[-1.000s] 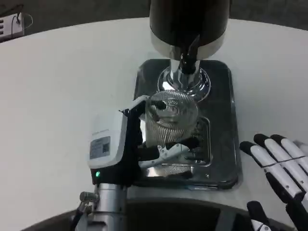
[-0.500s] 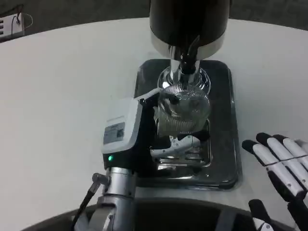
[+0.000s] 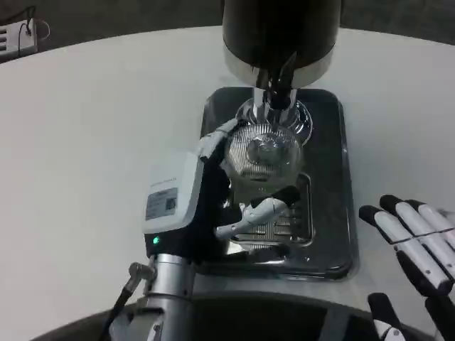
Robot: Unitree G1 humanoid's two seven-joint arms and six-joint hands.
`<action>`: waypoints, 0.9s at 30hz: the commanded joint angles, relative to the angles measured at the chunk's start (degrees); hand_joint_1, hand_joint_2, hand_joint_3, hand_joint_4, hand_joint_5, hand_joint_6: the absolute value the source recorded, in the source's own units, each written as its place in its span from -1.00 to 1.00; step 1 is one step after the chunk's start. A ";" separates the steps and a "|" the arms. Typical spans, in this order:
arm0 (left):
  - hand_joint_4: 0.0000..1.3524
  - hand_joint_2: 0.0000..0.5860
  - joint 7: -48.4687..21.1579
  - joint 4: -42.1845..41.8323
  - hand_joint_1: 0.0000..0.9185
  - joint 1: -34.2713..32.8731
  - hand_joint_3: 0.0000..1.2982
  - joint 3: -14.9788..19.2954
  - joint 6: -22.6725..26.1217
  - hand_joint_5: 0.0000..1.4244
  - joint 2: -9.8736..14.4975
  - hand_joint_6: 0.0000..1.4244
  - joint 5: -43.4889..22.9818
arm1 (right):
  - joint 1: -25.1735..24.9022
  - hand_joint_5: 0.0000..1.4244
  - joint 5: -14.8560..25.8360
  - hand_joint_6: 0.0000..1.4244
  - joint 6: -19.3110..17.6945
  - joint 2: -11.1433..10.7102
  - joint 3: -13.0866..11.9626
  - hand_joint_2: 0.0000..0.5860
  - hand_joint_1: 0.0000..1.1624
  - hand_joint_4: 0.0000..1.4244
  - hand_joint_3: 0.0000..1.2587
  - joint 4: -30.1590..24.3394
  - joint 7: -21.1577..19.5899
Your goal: Grasp the cup under the faucet to collect the drink, then remove the cup.
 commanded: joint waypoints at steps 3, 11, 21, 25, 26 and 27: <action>-0.95 -0.90 -2.69 -0.86 -0.80 1.19 -0.88 0.03 -0.48 -0.45 1.10 -0.47 -1.89 | 0.12 -0.85 0.56 -0.78 0.09 0.21 0.43 0.90 -0.62 -0.90 -0.81 0.40 0.24; -1.00 -0.97 -4.13 -11.41 -1.00 7.77 -0.92 2.26 -0.60 -0.62 1.39 -0.65 -4.64 | 0.27 -0.85 0.68 -0.75 0.29 0.28 0.59 0.91 -0.61 -0.90 -0.81 0.40 0.27; -1.00 -0.92 -8.63 -29.73 -1.00 18.75 -0.93 8.05 -0.26 -0.74 1.01 -0.81 -9.42 | 0.00 -0.84 1.33 -0.75 0.50 0.04 1.29 0.92 -0.57 -0.88 -0.81 0.14 1.20; -1.00 -0.79 -11.52 -36.49 -1.00 21.79 -0.94 9.72 -0.43 -0.83 0.24 -0.89 -12.09 | 0.57 -0.84 0.92 -0.75 0.48 0.51 1.81 0.91 -0.56 -0.88 -0.81 -0.43 1.30; -1.00 -0.75 -12.41 -37.95 -1.00 22.28 -0.96 10.02 -0.39 -0.86 0.04 -0.91 -12.86 | 0.78 -0.84 0.78 -0.75 0.45 0.62 1.93 0.91 -0.56 -0.88 -0.81 -0.54 1.24; -1.00 -0.74 -13.96 -40.18 -1.00 22.71 -0.98 10.29 -0.32 -0.89 -0.12 -0.94 -14.06 | 0.92 -0.84 0.69 -0.75 0.44 0.68 2.00 0.91 -0.56 -0.88 -0.81 -0.62 1.20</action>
